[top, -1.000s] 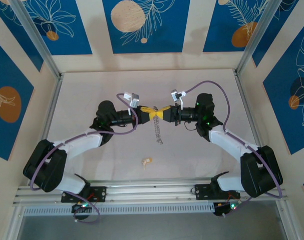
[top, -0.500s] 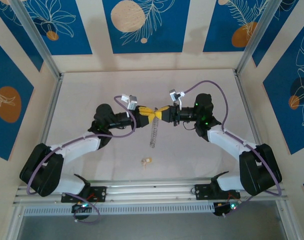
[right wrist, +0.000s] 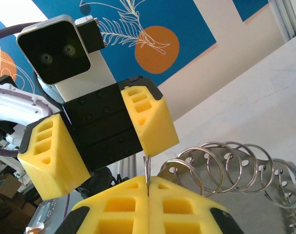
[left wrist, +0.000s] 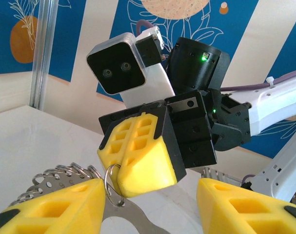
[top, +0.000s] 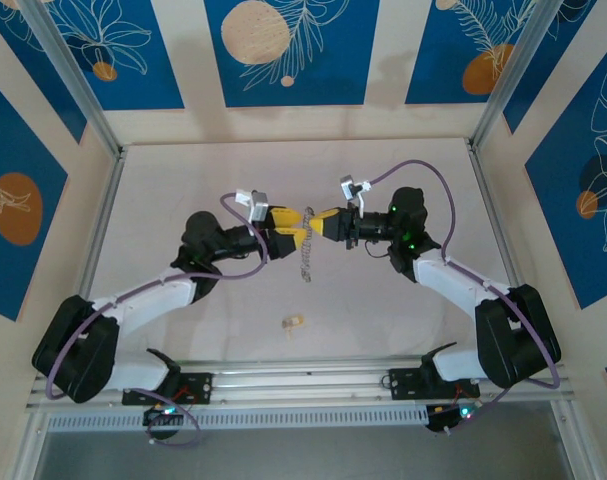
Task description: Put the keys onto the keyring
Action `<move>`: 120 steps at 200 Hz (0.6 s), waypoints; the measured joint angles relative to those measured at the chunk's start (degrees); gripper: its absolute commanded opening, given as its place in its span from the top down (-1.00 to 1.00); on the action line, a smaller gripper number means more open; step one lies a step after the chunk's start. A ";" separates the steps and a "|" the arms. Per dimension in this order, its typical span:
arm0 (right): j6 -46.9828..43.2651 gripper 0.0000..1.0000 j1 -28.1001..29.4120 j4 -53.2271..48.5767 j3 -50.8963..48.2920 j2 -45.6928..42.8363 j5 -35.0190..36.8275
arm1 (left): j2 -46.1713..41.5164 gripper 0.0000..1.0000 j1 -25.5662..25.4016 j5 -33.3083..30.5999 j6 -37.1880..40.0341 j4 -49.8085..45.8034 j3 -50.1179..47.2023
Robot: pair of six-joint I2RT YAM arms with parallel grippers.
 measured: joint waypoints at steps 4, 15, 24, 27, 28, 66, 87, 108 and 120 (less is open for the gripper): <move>0.07 1.00 -0.07 0.09 0.00 -0.02 0.02 | -0.28 -0.07 0.04 -0.07 0.04 0.00 -0.15; 0.31 1.00 -0.33 0.76 -0.26 -0.13 0.00 | -0.74 -0.07 0.15 -0.20 0.02 -0.02 -0.57; 0.46 1.00 -0.52 1.18 -0.63 -0.24 0.02 | -0.90 -0.08 0.22 -0.22 0.00 0.00 -0.72; 0.61 1.00 -0.57 1.31 -0.74 -0.24 0.00 | -0.92 -0.08 0.24 -0.20 -0.04 0.00 -0.74; 0.63 1.00 -0.57 1.29 -0.76 -0.26 0.00 | -0.92 -0.08 0.26 -0.20 -0.02 -0.02 -0.74; 1.53 1.00 -0.76 2.54 -1.77 -1.27 0.02 | -0.61 -0.09 0.28 -0.15 -1.27 0.70 -0.74; 2.51 1.00 -0.81 4.59 -2.14 -1.75 0.09 | 0.74 -0.09 0.39 0.00 -2.80 2.82 -0.74; 3.43 1.00 -0.81 6.14 -2.73 -2.12 0.22 | 2.27 -0.09 0.42 0.11 -4.26 4.44 -0.74; 3.76 1.00 -0.81 6.60 -3.04 -2.34 0.26 | 2.97 -0.10 0.42 0.24 -4.76 5.35 -0.74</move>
